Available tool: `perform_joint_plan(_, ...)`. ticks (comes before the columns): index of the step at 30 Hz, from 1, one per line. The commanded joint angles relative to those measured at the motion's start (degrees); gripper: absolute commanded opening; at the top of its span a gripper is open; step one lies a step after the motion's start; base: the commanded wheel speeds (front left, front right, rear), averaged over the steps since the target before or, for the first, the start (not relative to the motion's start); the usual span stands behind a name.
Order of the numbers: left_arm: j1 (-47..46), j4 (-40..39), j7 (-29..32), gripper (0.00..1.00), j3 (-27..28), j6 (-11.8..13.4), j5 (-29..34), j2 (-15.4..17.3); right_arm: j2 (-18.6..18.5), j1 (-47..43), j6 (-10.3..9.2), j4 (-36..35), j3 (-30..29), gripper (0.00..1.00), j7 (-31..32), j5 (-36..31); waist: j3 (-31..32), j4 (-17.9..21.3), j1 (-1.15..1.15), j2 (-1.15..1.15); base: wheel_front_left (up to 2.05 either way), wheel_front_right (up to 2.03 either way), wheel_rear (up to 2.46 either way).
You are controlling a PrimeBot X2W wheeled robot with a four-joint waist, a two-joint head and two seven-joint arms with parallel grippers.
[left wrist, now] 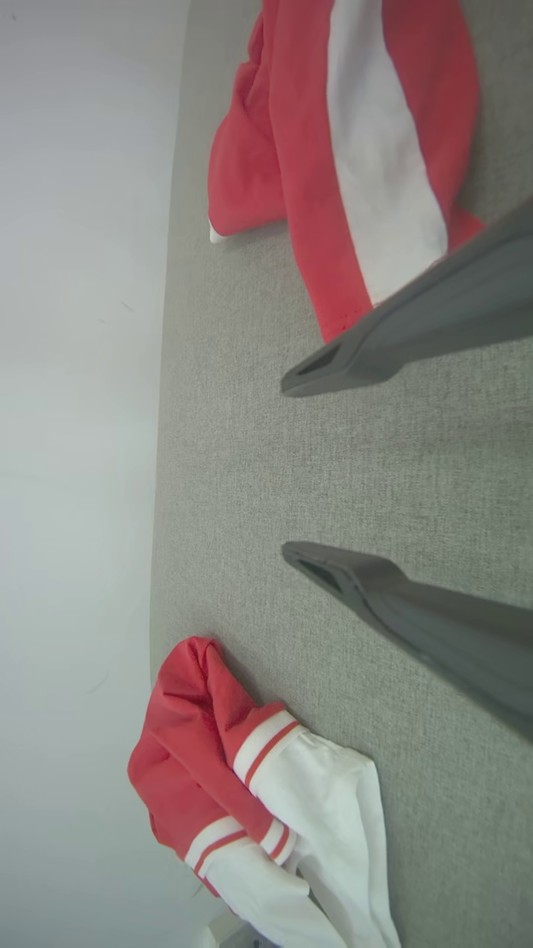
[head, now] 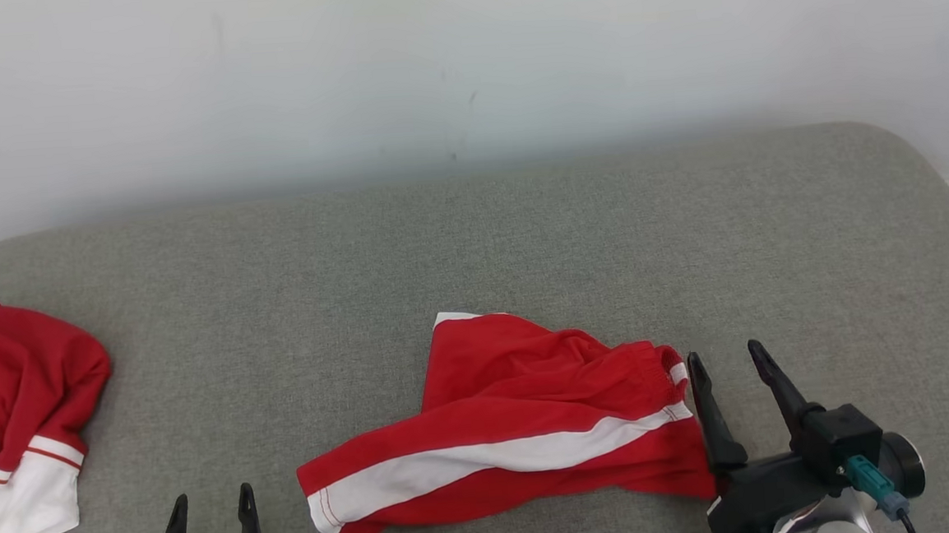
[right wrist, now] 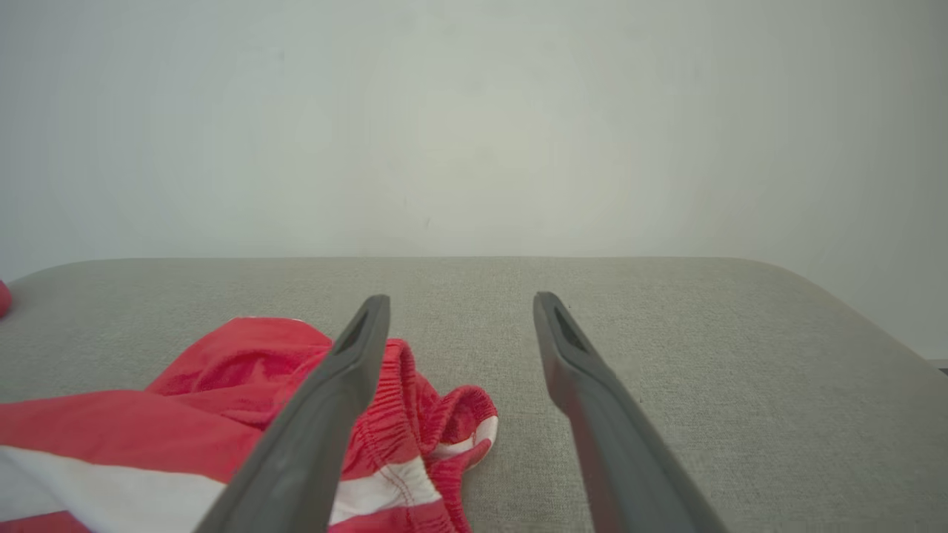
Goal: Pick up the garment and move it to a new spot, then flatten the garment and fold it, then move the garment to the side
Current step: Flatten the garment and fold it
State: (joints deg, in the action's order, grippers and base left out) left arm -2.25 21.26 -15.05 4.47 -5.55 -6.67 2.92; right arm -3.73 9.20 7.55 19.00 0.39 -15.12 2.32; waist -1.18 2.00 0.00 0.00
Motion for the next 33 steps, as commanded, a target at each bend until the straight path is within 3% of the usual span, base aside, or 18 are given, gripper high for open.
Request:
perform_joint_plan(1,1.1,-0.3,-0.2,1.00,0.3,0.0,-0.4,0.0,0.2,-0.9,-0.12,0.3,-0.1,1.00,0.0,-0.5,0.3,-0.2,0.00,0.00,0.00,0.00,0.00)
perform_joint_plan(15,2.9,1.1,-0.2,1.00,-4.1,-1.0,-4.6,0.0,0.8,-2.8,-0.12,2.6,1.0,1.00,0.0,-0.9,0.7,0.1,0.00,0.00,0.00,0.00,0.00)
perform_joint_plan(22,1.5,3.1,-0.2,1.00,-9.6,-1.7,-12.3,0.0,0.9,-1.8,-0.12,2.6,1.8,1.00,0.0,-0.9,-1.9,0.3,0.00,0.00,0.00,0.00,0.00)
perform_joint_plan(33,-0.8,3.6,-0.2,1.00,-13.5,-1.9,-21.6,0.0,0.6,-0.5,-0.13,2.6,2.1,1.00,0.0,-0.8,-3.8,1.2,0.00,0.00,0.00,0.00,0.00)
